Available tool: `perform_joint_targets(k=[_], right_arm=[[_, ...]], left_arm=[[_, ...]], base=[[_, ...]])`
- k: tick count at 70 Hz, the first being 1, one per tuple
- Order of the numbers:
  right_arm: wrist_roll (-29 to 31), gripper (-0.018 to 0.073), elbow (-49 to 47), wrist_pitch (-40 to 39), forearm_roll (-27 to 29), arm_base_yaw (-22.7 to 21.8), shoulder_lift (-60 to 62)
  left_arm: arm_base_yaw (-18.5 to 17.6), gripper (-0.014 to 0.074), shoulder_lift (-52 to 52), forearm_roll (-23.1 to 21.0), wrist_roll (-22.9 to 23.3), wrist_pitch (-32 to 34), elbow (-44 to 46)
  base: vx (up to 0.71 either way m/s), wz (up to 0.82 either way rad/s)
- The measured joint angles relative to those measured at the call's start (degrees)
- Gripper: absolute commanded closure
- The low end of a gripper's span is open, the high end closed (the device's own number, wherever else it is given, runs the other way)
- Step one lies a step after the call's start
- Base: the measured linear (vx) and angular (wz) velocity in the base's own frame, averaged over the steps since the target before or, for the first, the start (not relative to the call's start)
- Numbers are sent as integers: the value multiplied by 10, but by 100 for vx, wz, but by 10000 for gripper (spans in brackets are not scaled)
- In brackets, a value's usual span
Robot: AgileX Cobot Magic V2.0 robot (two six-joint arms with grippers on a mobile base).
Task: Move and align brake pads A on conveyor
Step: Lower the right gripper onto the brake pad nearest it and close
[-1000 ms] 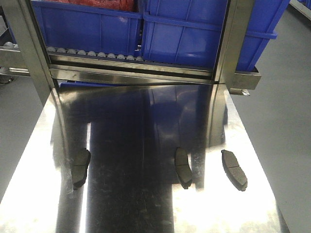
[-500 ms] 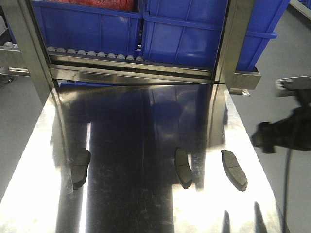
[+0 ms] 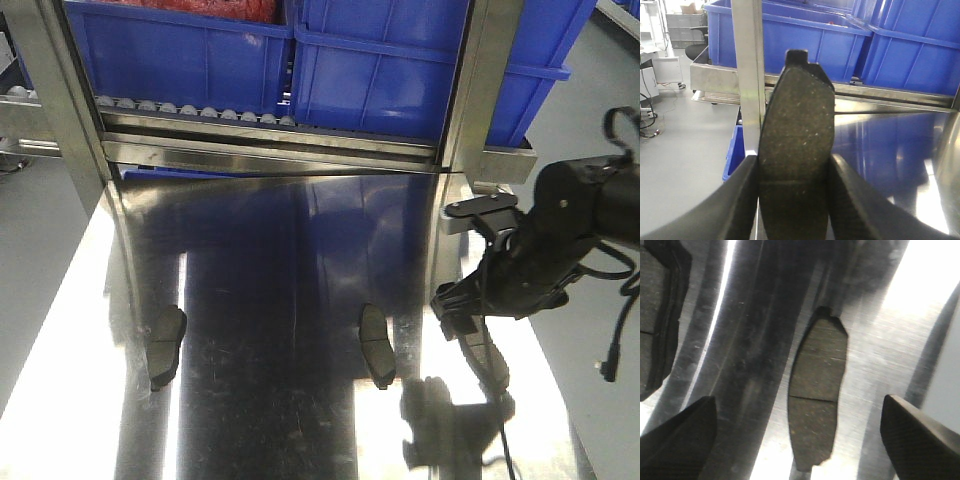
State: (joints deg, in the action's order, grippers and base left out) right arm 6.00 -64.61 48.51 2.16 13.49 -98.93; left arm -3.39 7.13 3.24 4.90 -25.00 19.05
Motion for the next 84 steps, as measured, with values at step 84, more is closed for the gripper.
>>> perform_joint_targets(k=[84], right_arm=[[-1, 120, -3, -21, -6, 5, -77]], left_arm=[[0, 450, 0, 0, 0, 0, 0]], base=[[0, 0]])
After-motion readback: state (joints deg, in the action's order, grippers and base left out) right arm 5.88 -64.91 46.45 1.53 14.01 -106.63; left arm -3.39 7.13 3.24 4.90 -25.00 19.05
